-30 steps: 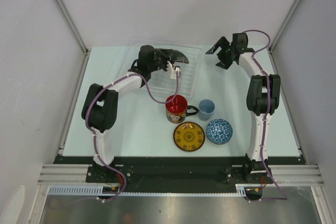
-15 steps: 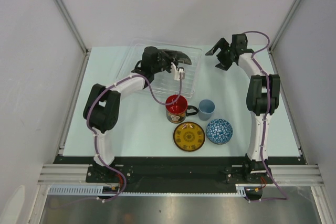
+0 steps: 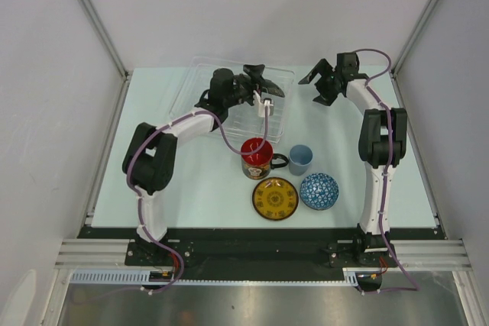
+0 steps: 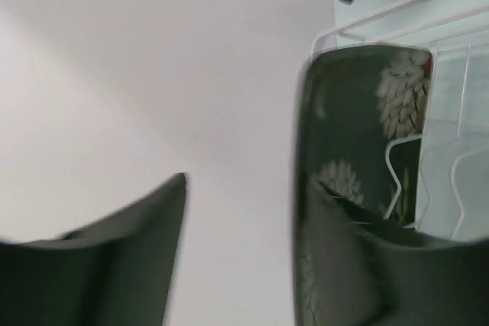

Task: Load the mixed dishes into the dish rack

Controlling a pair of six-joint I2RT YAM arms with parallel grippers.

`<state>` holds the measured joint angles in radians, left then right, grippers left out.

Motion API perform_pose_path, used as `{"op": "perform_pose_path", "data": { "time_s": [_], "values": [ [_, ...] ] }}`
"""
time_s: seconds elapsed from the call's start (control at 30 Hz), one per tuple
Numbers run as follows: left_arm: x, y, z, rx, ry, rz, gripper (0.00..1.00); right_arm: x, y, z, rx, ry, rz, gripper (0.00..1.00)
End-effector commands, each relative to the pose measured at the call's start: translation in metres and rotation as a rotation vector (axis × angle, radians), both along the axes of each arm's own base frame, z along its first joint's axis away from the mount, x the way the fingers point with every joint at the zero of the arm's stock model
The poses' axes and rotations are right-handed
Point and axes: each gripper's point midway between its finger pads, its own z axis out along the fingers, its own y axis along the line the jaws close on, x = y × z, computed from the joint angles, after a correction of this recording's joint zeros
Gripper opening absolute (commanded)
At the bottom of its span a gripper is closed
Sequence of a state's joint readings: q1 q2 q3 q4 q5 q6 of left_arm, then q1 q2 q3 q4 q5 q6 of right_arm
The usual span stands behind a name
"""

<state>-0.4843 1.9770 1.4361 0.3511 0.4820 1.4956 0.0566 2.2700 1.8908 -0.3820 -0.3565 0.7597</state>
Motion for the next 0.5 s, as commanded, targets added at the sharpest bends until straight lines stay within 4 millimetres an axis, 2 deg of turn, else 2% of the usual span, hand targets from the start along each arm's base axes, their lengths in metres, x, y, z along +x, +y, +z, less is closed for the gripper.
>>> {"op": "perform_pose_path", "data": {
  "time_s": [0.0,0.03,0.07,0.1,0.13,0.17,0.27,0.3,0.37,0.4,0.47],
  "values": [
    [-0.022,-0.011,0.082,-0.114,-0.239,-0.067,0.77,0.004,0.000,0.036,0.012,-0.080,0.002,1.00],
    [-0.024,-0.010,0.079,-0.111,-0.230,-0.065,0.82,0.003,0.000,0.035,0.012,-0.077,0.002,1.00],
    [-0.025,-0.010,0.077,-0.108,-0.226,-0.062,0.91,0.003,-0.001,0.034,0.011,-0.076,0.001,1.00],
    [-0.028,-0.009,0.079,-0.108,-0.228,-0.062,0.93,0.003,-0.002,0.035,0.012,-0.076,-0.001,1.00],
    [-0.029,-0.008,0.074,-0.099,-0.225,-0.062,0.94,0.002,-0.001,0.034,0.012,-0.074,0.000,1.00],
    [-0.032,-0.007,0.081,-0.106,-0.241,-0.063,0.96,0.002,0.000,0.036,0.012,-0.078,0.000,1.00],
    [-0.037,-0.004,0.083,-0.110,-0.244,-0.061,0.99,0.002,-0.002,0.038,0.002,-0.081,-0.003,1.00],
    [-0.041,-0.002,0.091,-0.118,-0.255,-0.061,1.00,0.001,-0.003,0.039,-0.001,-0.082,-0.005,1.00],
    [-0.045,0.000,0.093,-0.119,-0.251,-0.058,1.00,0.001,-0.005,0.040,-0.012,-0.082,-0.007,1.00],
    [-0.050,0.003,0.102,-0.124,-0.262,-0.055,1.00,0.001,-0.006,0.042,-0.016,-0.084,-0.009,1.00],
    [-0.054,0.007,0.095,-0.109,-0.239,-0.049,1.00,0.001,-0.008,0.043,-0.022,-0.085,-0.011,1.00]
  ]
}}
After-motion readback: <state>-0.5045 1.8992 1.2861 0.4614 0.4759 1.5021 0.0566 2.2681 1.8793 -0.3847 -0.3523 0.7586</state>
